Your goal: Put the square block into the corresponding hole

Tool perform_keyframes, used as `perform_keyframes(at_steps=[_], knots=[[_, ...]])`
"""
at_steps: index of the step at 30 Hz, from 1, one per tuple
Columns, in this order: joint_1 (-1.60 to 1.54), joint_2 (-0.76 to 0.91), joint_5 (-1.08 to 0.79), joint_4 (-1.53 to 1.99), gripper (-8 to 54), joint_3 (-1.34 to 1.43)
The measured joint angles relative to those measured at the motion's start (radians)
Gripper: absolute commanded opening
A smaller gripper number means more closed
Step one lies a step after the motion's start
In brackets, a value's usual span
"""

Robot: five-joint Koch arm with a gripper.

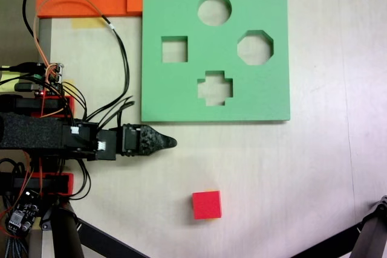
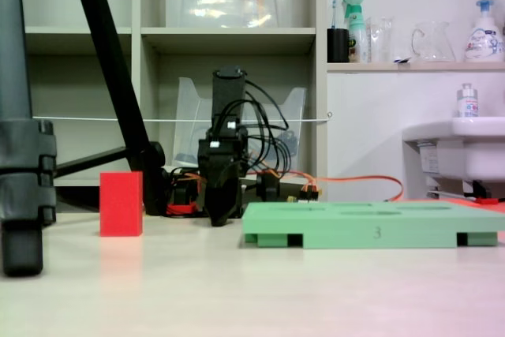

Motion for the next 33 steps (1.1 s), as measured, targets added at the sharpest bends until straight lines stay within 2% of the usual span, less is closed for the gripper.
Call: perform_keyframes(at_steps=[14,22,24,28,33], knots=[[0.0,0.0,0.017,-0.002,34.6,0.0],[0.044,0.0,0.591,0.0,33.2,0.0],[0.061,0.0,0.79,0.008,30.8,0.0],[0.112,0.0,1.091,0.063,29.7,-0.078],[0.121,0.0,1.404,0.557,29.4,-0.466]])
